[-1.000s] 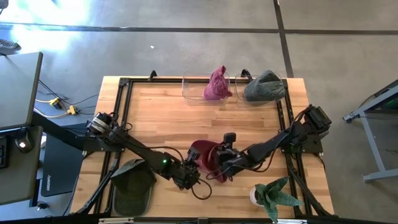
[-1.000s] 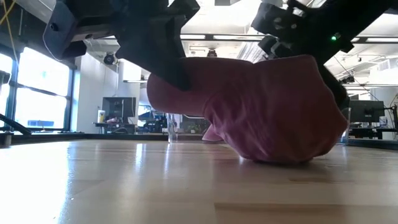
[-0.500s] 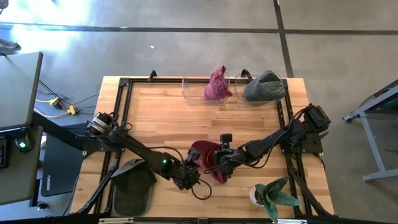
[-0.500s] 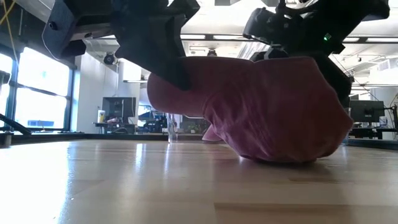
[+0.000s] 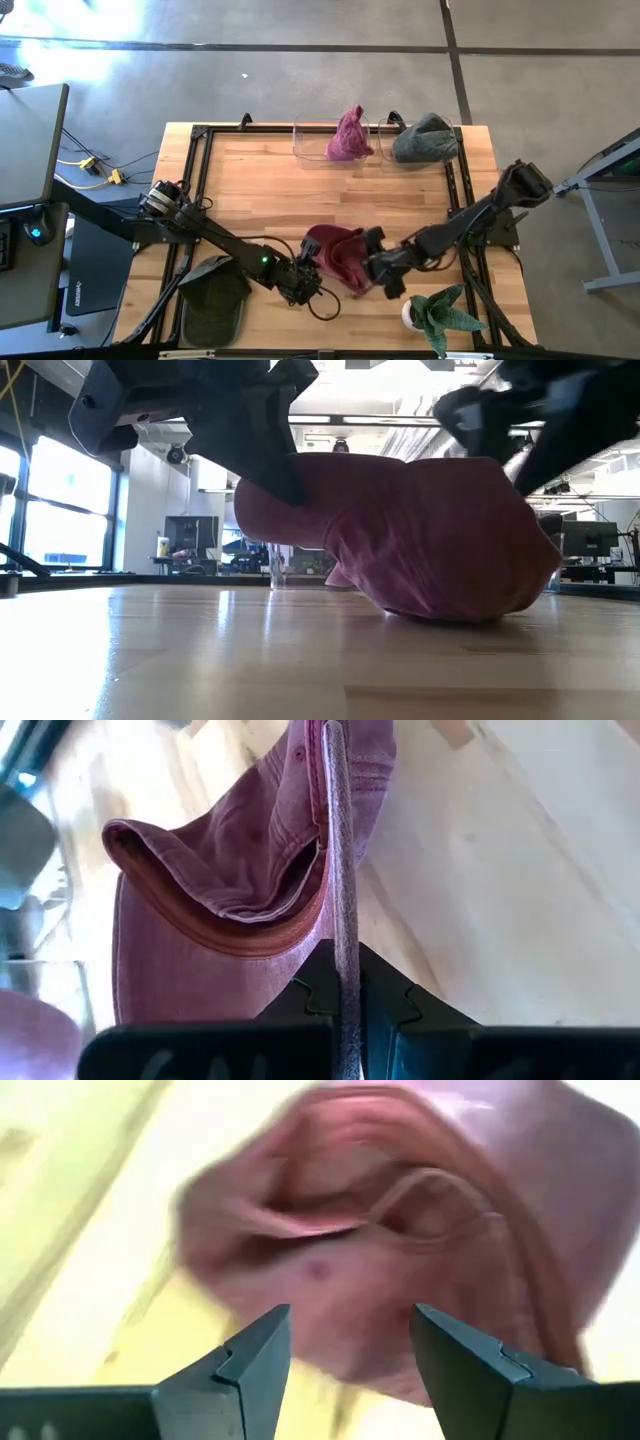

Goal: Pick & Place hat
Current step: Put the red cap into the left transparent bin

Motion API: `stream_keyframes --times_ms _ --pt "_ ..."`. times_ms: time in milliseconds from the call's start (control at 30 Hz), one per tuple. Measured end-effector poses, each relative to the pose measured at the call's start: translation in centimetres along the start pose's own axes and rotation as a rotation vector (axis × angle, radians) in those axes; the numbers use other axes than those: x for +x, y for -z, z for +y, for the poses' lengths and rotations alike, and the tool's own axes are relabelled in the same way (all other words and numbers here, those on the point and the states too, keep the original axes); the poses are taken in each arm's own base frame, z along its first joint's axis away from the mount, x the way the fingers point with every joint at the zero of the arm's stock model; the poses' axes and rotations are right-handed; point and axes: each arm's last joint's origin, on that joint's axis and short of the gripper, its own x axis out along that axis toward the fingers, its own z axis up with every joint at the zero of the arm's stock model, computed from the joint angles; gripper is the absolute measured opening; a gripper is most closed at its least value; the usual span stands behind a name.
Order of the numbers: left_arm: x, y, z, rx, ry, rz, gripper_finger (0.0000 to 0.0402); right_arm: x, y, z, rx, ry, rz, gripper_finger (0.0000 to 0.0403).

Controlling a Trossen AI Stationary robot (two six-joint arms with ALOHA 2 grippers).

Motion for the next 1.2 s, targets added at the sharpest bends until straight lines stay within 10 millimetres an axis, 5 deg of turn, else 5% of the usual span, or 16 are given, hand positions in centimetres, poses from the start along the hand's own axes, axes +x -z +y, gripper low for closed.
stream_keyframes --times_ms 267,500,733,933,1200 --pt "-0.8 0.3 0.5 -0.040 -0.021 0.020 0.0002 2.6 3.8 2.2 -0.109 -0.038 -0.039 0.0204" --pt "-0.5 0.6 0.9 -0.067 -0.030 0.044 0.0001 4.5 7.4 1.7 -0.160 0.063 -0.187 0.0261" --pt "0.2 2.8 1.7 -0.177 -0.039 0.028 0.0000 4.9 8.7 1.1 -0.238 0.166 -0.267 0.0276" --pt "-1.0 5.3 2.4 -0.282 -0.021 -0.128 0.0000 5.9 9.0 1.0 -0.300 0.284 -0.232 0.0258" --pt "-1.4 6.1 2.5 -0.324 -0.021 -0.197 0.0000 6.7 8.4 -0.4 -0.206 0.324 -0.297 0.0209"
